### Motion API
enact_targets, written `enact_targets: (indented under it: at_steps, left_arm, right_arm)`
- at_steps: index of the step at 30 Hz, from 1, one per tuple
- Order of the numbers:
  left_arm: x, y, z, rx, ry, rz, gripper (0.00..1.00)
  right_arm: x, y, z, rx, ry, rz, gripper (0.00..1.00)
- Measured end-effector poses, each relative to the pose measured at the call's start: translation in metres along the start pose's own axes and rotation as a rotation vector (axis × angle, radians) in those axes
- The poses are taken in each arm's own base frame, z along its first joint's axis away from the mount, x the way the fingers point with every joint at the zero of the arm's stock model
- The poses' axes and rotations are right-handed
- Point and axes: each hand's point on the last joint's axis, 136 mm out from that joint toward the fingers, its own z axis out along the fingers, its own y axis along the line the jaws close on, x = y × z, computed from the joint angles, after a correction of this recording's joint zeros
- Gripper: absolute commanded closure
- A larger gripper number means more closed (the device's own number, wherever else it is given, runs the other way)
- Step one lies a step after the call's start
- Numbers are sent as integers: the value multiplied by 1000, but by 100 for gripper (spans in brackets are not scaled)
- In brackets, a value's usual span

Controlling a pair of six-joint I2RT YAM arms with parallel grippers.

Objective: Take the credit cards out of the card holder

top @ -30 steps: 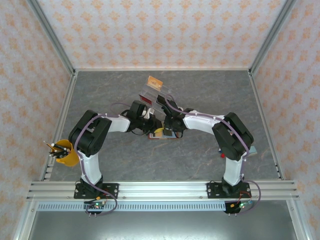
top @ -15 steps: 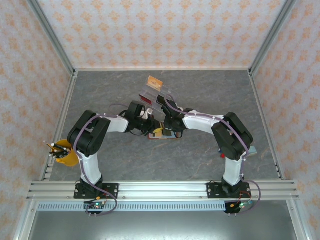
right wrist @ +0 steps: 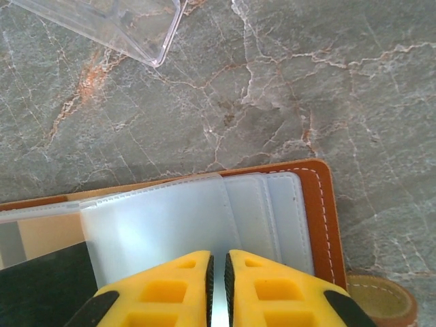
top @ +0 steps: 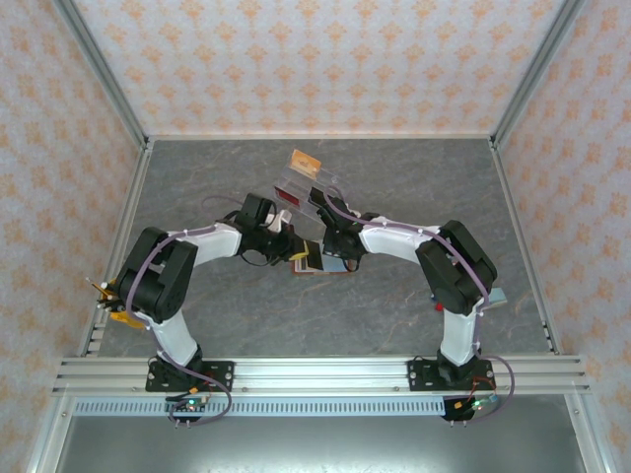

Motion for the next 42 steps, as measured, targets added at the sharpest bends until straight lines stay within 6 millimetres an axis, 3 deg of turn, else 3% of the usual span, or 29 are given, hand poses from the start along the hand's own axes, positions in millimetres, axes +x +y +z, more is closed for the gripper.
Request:
enact_targets:
  at_steps: [6,9,13,17,22,33,42]
  left_arm:
    - [0,5,-20,-49,-14,13,100]
    - [-4,3,-36,-73,-49,24,100]
    - [-9,-19,-60,-51,-125,75,100]
    - [-14,-48,-79,13,-187,119,100]
    - [-23,-71,-92,122,-216,127,100]
    - [-41,-90,-110,238,-257,88,100]
    - [-47,-95,-115,275,-276,50,100]
  right_arm:
    - [-2,2,-6,-18,-3,-21,75]
    - [-6,6,-21,-63,-24,-29,63]
    - [-25,23,-57,-218,-89,-12,46]
    - [-52,38,-88,-428,-143,58,36]
    - [-70,43,-99,-631,-146,152,23]
    - [-69,88,-120,-973,-36,199,23]
    - [-63,101,-121,-1077,63,230,45]
